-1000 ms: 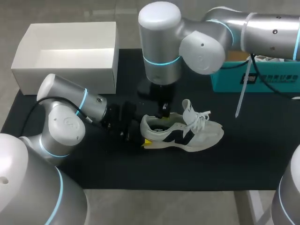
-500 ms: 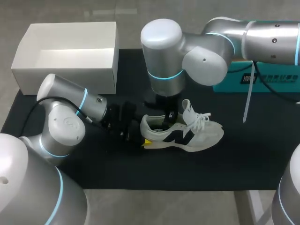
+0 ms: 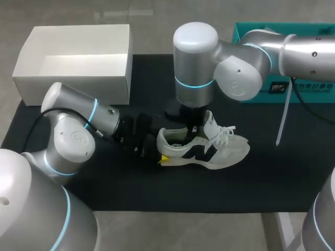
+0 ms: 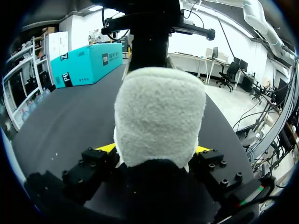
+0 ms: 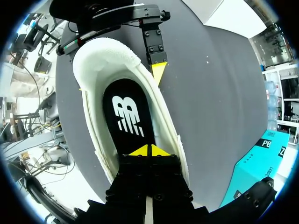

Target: Take the shoe out of the shoebox, open the shoe tongue, remove and reinsert the insole, then place the shoe into the shoebox

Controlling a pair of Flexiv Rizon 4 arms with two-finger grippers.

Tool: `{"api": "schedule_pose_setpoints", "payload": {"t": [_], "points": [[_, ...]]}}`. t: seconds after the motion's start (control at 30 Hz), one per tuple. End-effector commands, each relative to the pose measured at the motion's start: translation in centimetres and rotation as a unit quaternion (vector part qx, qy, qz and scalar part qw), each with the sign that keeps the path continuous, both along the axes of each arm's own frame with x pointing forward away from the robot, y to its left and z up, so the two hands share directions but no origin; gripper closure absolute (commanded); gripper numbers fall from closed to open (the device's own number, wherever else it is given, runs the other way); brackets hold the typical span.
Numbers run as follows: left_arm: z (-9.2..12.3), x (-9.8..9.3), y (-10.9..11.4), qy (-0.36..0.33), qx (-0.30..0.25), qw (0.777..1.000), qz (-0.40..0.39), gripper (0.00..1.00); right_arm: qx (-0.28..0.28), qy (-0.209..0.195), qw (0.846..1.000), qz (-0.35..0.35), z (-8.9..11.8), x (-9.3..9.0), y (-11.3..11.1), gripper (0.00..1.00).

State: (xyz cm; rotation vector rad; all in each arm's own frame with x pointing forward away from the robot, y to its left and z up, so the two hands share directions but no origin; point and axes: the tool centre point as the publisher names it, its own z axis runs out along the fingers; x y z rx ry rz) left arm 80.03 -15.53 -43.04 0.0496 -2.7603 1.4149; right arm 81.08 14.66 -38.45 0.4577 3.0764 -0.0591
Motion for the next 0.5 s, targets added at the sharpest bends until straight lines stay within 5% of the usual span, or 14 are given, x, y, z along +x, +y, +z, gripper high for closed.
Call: {"api": "schedule_pose_setpoints", "payload": {"t": [0.03,0.5], "points": [[-0.1,0.0,0.0,0.0,0.0,1.0,0.0,1.0,0.002,-0.001,1.0,0.0,0.1,-0.1,-0.1,1.0],[-0.1,0.0,0.0,0.0,0.0,1.0,0.0,1.0,0.002,0.007,1.0,-0.006,-0.1,-1.4,-0.2,1.0]]}}
